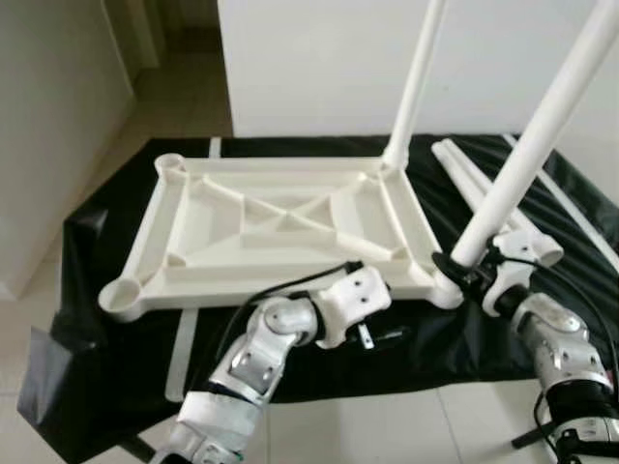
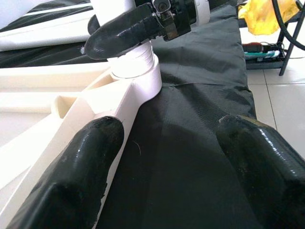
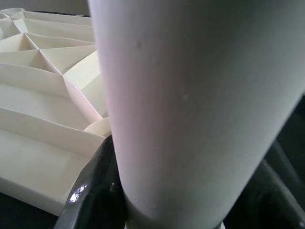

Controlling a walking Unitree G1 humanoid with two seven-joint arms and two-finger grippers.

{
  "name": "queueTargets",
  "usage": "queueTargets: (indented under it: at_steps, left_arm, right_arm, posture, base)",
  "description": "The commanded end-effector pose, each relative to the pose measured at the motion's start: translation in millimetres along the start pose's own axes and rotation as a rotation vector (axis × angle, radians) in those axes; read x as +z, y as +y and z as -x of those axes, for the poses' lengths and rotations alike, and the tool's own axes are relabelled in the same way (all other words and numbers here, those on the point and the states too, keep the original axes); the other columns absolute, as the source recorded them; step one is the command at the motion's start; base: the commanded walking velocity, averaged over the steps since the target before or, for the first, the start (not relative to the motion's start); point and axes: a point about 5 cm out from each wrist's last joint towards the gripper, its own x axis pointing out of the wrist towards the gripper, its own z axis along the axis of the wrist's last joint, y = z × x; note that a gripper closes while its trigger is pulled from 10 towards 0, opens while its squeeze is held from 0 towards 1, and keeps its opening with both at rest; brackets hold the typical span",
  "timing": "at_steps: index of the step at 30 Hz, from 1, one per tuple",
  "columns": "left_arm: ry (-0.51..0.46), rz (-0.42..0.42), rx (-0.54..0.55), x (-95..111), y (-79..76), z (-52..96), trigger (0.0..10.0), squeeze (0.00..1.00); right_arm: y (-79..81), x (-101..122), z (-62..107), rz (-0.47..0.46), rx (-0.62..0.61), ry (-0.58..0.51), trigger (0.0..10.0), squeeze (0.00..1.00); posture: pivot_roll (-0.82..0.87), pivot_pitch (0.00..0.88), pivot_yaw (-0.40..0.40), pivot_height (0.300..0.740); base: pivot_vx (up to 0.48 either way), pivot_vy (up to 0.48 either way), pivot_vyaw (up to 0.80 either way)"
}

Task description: Building children table

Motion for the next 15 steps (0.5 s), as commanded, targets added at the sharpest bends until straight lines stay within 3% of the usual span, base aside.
queueTargets:
  at_steps: [1,4,7,11,15]
  left_arm:
    - [-0.005,-0.018,0.142,3,8.8,0.9,10.0,0.00]
    - [-0.006,-0.019,0.139,3,9.3,-0.1,10.0,0.00]
    - [-0.005,-0.019,0.141,3,9.8,0.0,10.0,0.00]
    - [-0.002,-0.018,0.148,1,11.4,0.8,10.0,0.00]
    - [-0.002,-0.021,0.151,1,11.4,0.9,10.0,0.00]
  right_arm:
    - [2.1,-10,3.3,-0.030,-0.013,0.029,10.0,0.00]
    - [3.6,-11,4.9,-0.088,-0.076,0.020,10.0,0.00]
    - [4.7,-12,5.2,-0.088,-0.101,0.028,10.0,0.00]
    - [9.8,-12,4.1,-0.083,-0.224,0.015,10.0,0.00]
    - [16.4,-12,1.9,-0.145,-0.336,0.020,10.0,0.00]
  posture:
    - [0.01,0.000,-0.001,0.740]
    - [0.00,0.000,0.002,0.740]
    - [0.00,0.000,0.004,0.740]
    - [0.00,0.000,0.006,0.740]
    - [-0.01,0.000,0.007,0.740]
  base:
    - [0.000,0.000,0.00]
    - [0.000,0.000,0.00]
    - [0.000,0.000,0.00]
    - [0.000,0.000,0.00]
    - [0.000,0.000,0.00]
